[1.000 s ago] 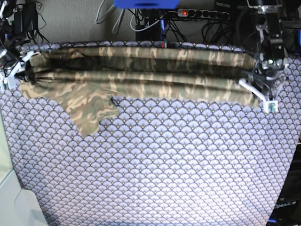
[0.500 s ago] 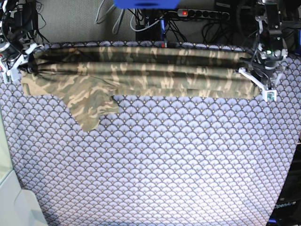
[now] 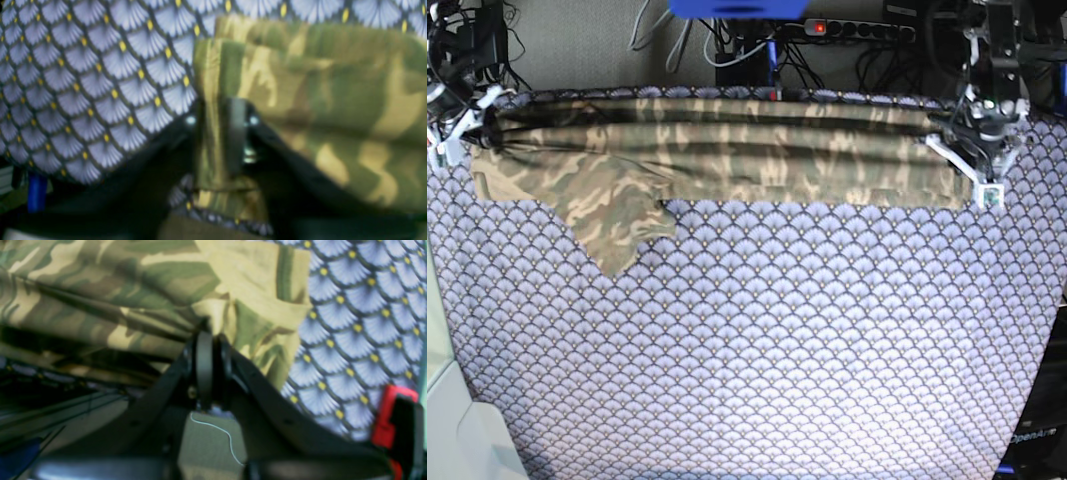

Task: Fold the T-shirt properly
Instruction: 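Lower the folded hem onto the shirt and open the right gripper, then grasp the loose sleeve end with the right gripper, then fold the sleeve end inward onto the folded strip with the right gripper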

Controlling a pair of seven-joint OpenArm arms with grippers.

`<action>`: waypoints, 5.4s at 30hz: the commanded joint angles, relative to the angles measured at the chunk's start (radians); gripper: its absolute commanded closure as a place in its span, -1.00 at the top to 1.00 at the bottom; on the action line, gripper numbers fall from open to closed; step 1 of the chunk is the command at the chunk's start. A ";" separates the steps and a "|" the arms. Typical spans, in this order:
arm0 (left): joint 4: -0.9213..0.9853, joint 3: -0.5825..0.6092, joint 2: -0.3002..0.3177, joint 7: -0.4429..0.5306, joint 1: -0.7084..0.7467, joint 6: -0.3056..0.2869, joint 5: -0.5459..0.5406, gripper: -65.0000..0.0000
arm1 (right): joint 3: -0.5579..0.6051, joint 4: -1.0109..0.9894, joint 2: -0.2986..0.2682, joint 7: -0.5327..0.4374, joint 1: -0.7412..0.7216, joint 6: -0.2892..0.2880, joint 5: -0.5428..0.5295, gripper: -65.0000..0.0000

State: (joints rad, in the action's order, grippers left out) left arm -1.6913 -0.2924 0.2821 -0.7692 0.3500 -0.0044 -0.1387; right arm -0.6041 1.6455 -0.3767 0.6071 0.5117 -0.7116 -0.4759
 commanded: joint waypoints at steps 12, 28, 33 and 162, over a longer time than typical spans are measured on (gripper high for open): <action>-0.011 0.002 0.013 0.014 -0.007 0.005 0.009 -0.04 | -0.021 0.011 -0.018 -0.008 0.012 0.014 0.007 -0.29; -0.013 -0.001 0.035 -0.039 -0.006 0.005 0.009 -0.04 | -0.104 -0.173 -0.038 -0.009 -0.048 0.014 0.009 -0.29; -0.013 0.000 0.035 -0.039 -0.007 0.005 0.009 -0.04 | -0.208 -0.170 -0.052 -0.009 -0.063 0.014 0.007 -0.29; -0.013 0.061 0.056 -0.048 0.016 0.005 0.018 0.03 | 0.082 0.309 0.117 0.445 -0.115 0.014 0.001 -1.00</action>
State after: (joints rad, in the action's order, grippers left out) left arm -1.6943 -0.2279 0.3241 -0.8124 0.3630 -0.0032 -0.1307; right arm -0.5152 1.9373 -0.2459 1.0695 0.3969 -0.6987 -0.4686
